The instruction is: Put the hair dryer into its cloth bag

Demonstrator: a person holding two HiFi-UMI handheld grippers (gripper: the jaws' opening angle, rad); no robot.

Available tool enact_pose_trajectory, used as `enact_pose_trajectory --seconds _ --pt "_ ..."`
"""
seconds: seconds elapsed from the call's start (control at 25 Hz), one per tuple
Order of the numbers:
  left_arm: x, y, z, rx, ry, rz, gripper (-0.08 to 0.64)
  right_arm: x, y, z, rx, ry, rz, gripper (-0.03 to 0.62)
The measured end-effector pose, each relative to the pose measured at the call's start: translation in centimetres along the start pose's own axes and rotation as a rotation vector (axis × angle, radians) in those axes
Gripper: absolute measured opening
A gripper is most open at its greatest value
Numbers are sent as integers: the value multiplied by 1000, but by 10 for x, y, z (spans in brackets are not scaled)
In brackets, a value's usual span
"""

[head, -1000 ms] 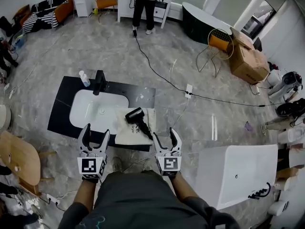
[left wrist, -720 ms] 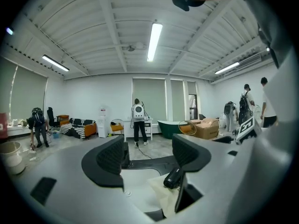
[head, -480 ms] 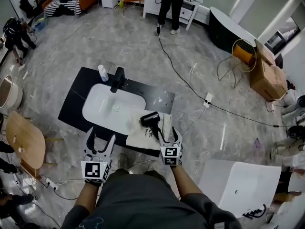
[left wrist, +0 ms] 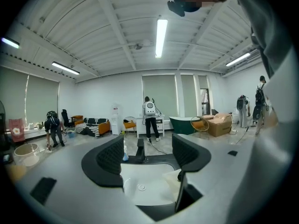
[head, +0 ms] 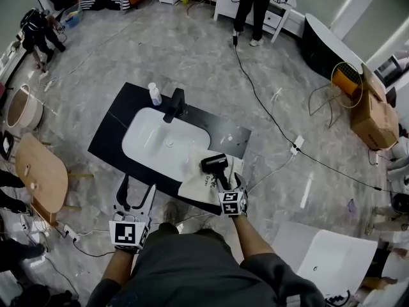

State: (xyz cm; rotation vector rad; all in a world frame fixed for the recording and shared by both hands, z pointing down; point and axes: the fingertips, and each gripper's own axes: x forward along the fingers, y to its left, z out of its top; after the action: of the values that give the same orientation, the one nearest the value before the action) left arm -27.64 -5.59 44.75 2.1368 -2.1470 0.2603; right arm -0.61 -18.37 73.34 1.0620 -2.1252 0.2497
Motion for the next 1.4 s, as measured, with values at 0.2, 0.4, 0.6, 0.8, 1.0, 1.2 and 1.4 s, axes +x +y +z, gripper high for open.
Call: enact_pose_trajectory --seconds 0.2,0.4,0.6,0.8,1.0,1.2,1.4 --pt "-6 15 -5 -3 22 54 324 28 12 -21 -42 107 59 298" --pt "-12 24 -15 -3 55 97 324 54 23 -39 -55 211 110 298" --pt "-13 23 -22 0 86 109 324 70 29 -50 -16 320 169 293" --pt "-11 21 -30 -2 101 106 324 75 31 -51 -9 357 224 275" --pt "-10 16 -33 1 104 95 324 71 30 -49 6 332 208 241" --pt "-11 17 -32 4 103 93 324 69 27 -44 0 279 196 236" --pt "-8 16 -36 -2 101 80 324 55 24 -19 29 219 191 236"
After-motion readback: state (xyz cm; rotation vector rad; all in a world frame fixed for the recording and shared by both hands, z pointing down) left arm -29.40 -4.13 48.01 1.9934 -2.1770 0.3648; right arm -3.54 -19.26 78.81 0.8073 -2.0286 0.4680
